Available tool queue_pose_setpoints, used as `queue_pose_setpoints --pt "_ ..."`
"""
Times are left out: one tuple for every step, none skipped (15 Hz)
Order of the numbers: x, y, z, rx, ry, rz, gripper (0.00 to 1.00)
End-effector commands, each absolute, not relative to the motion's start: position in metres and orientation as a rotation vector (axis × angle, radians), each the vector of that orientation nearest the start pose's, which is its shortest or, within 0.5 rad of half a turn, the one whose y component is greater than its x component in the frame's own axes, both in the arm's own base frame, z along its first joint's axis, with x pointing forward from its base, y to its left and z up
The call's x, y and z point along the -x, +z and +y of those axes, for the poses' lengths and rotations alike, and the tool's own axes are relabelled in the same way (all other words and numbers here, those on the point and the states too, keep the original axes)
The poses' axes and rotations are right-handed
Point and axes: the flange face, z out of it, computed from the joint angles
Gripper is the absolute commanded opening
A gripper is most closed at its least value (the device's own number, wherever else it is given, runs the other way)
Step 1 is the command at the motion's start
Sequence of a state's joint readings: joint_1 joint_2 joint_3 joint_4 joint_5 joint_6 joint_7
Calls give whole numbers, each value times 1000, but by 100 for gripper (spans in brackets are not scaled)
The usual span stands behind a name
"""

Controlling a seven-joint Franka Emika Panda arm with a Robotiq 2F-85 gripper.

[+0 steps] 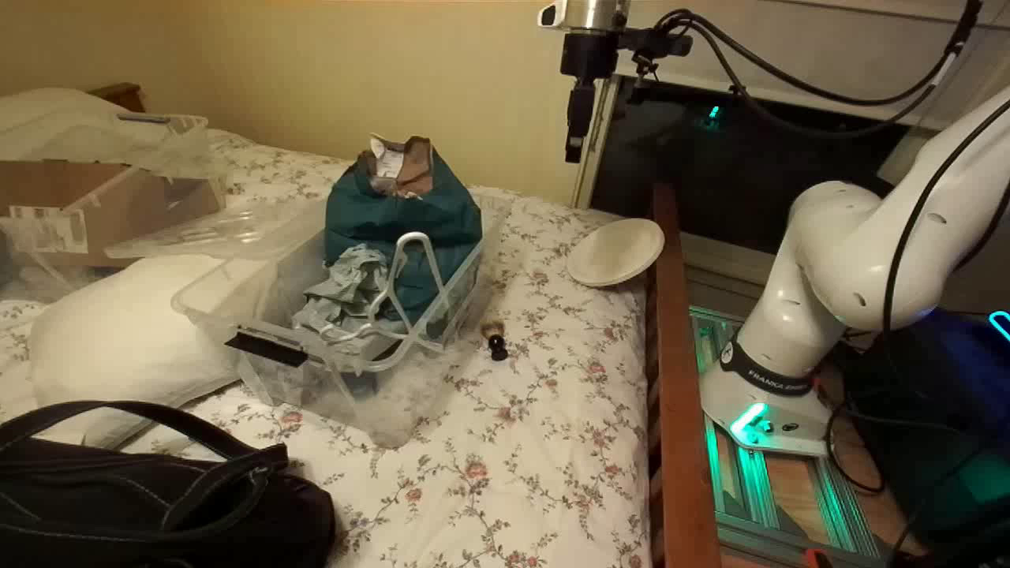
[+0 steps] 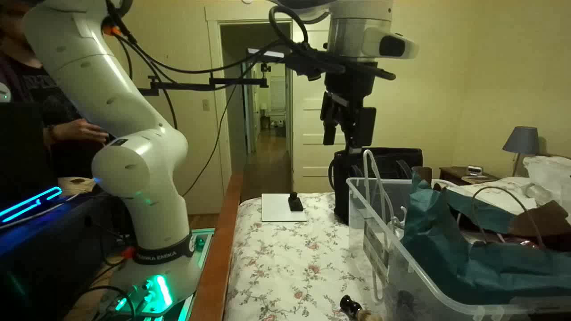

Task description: Put the plate in the green bag

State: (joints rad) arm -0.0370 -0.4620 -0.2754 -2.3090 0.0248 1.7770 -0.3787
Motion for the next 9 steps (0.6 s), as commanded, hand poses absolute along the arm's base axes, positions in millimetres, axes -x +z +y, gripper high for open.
queue_pose_setpoints --pt "-386 508 -133 2972 51 -138 100" --pt "-386 508 -133 2972 51 -138 100" --pt "-386 508 -133 2972 51 -138 100" --pt "-386 508 -133 2972 51 -138 100" --pt "-382 505 -138 2961 29 -50 100" --pt "-369 500 -144 2927 59 13 100" --pt "-355 494 -151 2915 73 117 100" --pt "-338 486 -160 2912 71 198 100" --pt "-321 478 -171 2908 74 278 100"
